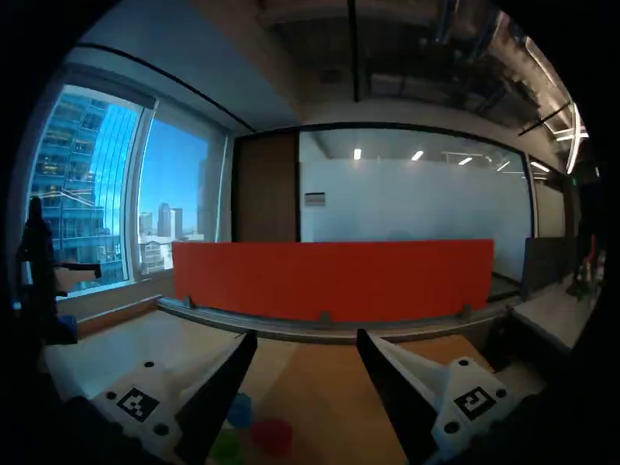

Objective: Pour water

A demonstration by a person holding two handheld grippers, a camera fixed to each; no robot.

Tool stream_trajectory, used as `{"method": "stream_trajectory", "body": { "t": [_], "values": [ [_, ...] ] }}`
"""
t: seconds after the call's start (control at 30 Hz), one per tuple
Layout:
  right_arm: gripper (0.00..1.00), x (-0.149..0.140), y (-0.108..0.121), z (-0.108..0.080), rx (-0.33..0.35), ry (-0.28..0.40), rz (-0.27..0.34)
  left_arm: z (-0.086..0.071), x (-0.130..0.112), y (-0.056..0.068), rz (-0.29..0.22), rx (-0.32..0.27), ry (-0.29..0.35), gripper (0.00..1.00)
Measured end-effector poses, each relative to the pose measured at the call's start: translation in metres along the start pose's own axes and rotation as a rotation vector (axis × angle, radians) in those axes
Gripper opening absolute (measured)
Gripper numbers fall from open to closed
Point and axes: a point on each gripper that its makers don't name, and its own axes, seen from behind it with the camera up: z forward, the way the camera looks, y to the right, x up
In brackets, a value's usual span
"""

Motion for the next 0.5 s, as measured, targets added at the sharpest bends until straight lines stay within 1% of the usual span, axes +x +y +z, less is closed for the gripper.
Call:
{"method": "stream_trajectory", "body": {
  "t": [0.17,0.3,0.5],
  "values": [
    [0.99,0.004,-0.012,0.0,0.077,-0.003,0.002,0.001,0.002,0.014,0.004,-0.072,-0.005,0.96],
    [0.99,0.006,-0.026,-0.003,0.145,-0.005,-0.025,0.001,0.002,0.023,0.011,-0.122,-0.01,0.96],
    [0.99,0.007,-0.051,-0.01,0.256,-0.009,-0.069,-0.002,0.006,0.038,0.021,-0.198,0.003,0.96]
  ]
}}
